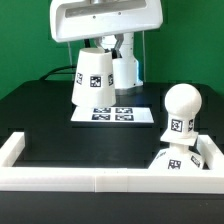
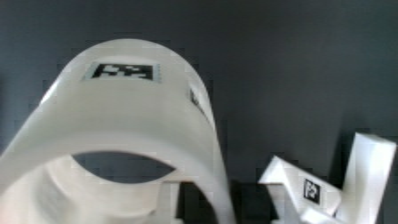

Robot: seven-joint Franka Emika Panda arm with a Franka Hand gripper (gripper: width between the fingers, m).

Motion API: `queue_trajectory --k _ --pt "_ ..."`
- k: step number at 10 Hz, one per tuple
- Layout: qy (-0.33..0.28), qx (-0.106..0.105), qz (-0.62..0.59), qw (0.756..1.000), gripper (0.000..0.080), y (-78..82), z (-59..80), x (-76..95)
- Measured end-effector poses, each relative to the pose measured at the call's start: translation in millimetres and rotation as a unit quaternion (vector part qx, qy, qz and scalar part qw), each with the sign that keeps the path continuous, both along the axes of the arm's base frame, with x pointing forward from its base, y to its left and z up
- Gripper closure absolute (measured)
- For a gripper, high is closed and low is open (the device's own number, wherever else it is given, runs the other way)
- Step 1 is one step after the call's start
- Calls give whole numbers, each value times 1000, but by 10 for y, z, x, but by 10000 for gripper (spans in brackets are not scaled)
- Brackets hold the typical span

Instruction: Assemble lamp

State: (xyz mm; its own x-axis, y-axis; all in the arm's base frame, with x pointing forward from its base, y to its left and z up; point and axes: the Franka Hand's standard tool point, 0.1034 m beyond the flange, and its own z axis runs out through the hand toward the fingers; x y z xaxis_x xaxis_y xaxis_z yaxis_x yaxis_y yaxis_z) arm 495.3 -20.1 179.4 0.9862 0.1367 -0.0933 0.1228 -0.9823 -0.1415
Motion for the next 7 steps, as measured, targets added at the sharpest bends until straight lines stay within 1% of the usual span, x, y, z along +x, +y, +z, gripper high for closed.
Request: queue_trajectory --k 1,2,4,5,7 --pt "-13 8 6 1000 752 141 78 144" --pt "-23 9 13 1000 752 229 152 252" --pt "-47 10 27 998 752 450 347 501" --pt "-53 11 33 998 752 509 425 586" --pt "-51 10 32 998 752 487 390 564"
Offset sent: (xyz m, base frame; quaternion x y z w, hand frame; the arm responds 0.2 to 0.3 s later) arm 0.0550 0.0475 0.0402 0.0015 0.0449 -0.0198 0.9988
